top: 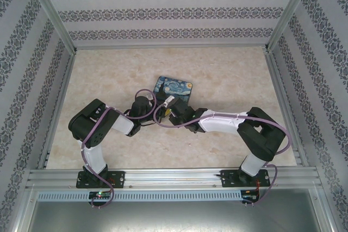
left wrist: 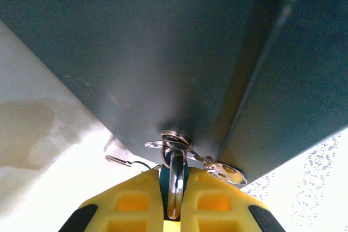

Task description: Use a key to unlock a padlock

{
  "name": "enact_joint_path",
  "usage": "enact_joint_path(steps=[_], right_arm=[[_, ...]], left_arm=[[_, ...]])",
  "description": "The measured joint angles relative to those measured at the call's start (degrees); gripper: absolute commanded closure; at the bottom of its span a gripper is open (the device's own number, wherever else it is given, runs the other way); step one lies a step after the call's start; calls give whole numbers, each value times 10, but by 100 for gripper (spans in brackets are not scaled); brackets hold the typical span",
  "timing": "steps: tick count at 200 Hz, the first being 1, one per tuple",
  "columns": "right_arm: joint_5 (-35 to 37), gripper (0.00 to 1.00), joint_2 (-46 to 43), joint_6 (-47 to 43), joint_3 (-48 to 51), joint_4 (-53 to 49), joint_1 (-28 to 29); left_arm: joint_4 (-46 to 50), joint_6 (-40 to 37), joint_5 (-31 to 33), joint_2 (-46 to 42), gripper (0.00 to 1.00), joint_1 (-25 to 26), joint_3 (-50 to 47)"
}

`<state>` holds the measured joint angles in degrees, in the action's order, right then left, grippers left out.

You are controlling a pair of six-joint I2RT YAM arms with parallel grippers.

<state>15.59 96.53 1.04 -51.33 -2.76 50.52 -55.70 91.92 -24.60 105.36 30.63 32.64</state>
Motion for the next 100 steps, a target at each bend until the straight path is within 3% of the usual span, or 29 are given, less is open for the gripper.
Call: enact_joint_path(steps=[70, 100], right_arm=[[4, 76, 31, -12, -23, 2, -9], [0, 83, 31, -15, -27, 2, -24]], left_arm=[[2, 0, -5, -4, 100, -4, 0], [2, 0, -6, -6, 100, -4, 0]])
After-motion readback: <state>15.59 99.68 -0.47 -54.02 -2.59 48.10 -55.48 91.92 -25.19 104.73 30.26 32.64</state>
